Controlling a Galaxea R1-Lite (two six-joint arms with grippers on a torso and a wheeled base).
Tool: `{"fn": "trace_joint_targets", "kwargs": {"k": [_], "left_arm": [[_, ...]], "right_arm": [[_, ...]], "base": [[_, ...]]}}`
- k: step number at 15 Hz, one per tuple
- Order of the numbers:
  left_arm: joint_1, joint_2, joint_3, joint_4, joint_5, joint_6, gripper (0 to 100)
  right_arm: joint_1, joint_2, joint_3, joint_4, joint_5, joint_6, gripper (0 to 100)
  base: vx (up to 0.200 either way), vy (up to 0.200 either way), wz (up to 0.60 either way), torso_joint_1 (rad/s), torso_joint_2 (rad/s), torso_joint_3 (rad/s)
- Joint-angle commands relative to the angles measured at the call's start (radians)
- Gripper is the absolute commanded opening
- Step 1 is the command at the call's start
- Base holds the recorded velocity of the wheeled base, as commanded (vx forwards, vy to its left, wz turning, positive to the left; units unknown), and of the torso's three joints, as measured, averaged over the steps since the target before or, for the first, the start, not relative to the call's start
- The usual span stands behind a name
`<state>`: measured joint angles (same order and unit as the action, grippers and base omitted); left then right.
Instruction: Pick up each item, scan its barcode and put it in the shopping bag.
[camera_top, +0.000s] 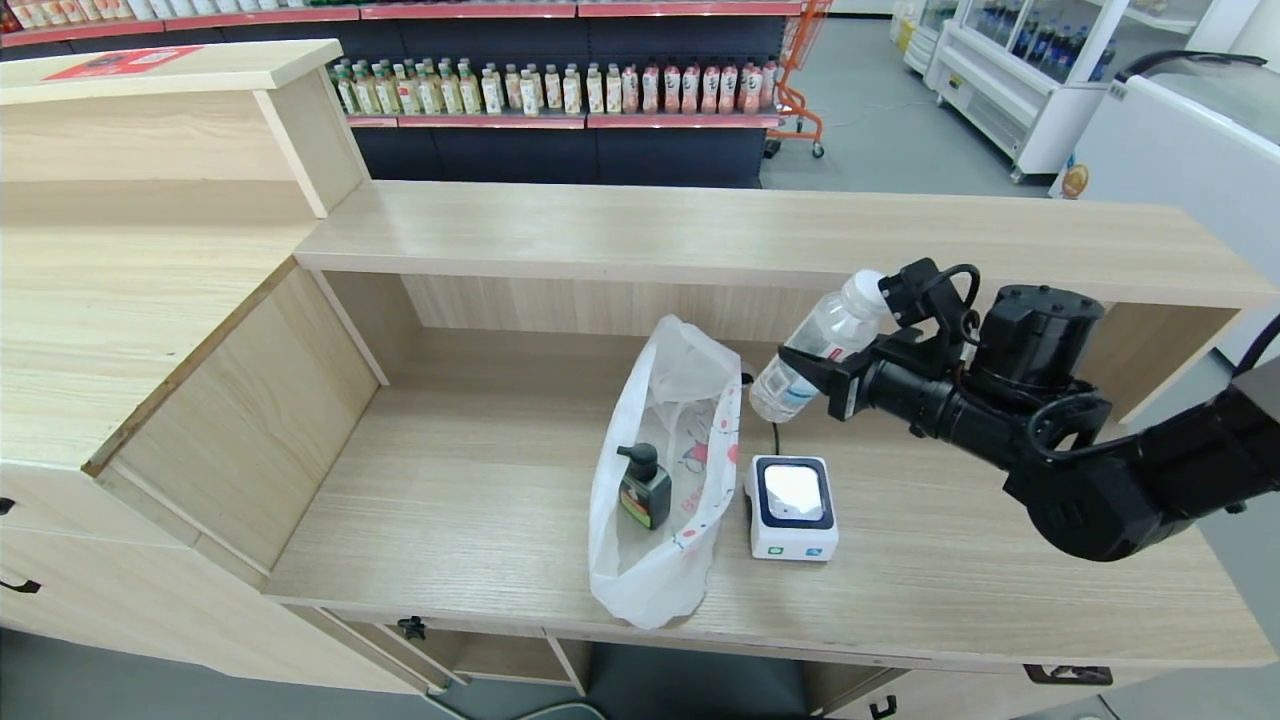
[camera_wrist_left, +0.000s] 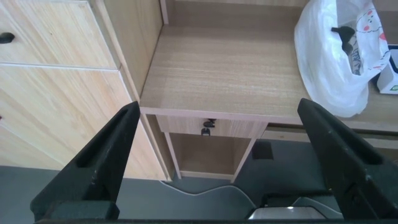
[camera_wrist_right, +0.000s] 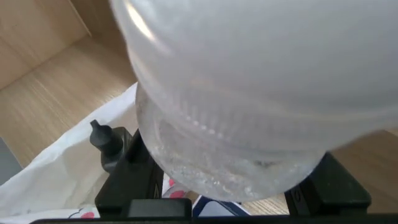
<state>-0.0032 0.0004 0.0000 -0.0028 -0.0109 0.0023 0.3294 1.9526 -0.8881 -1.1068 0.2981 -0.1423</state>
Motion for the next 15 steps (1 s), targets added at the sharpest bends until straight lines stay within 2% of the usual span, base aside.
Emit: {"fn": "trace_joint_targets", "kwargs": {"k": [1, 5, 7, 9, 11, 15], "left_arm": [[0.000, 0.000, 0.000, 0.000, 0.000, 0.001, 100], [0.000, 0.000, 0.000, 0.000, 0.000, 0.001, 100], [0.000, 0.000, 0.000, 0.000, 0.000, -0.002, 100], [0.000, 0.001, 0.000, 0.000, 0.000, -0.002, 100], [0.000, 0.001, 0.000, 0.000, 0.000, -0.002, 100], [0.000, 0.000, 0.000, 0.000, 0.000, -0.002, 100]], "right_arm": [[0.013, 0.028, -0.005, -0.002, 0.012, 0.000, 0], [0.025, 0.066, -0.037, -0.004, 0.018, -0.002, 0], [0.025, 0.120, -0.101, -0.004, 0.016, -0.005, 0], [0.031, 0.151, -0.112, -0.007, 0.018, -0.002, 0], [0.031, 0.203, -0.109, -0.061, 0.019, 0.001, 0], [0.033, 0.293, -0.115, -0.153, 0.090, 0.007, 0]], "base": [[0.000, 0.200, 0.00, -0.012, -0.01, -0.002], [0.000, 0.200, 0.00, 0.007, 0.00, 0.006], [0.000, 0.000, 0.00, 0.000, 0.00, 0.000], [0.000, 0.000, 0.00, 0.000, 0.00, 0.000], [0.000, 0.000, 0.00, 0.000, 0.00, 0.000], [0.000, 0.000, 0.00, 0.000, 0.00, 0.000]]}}
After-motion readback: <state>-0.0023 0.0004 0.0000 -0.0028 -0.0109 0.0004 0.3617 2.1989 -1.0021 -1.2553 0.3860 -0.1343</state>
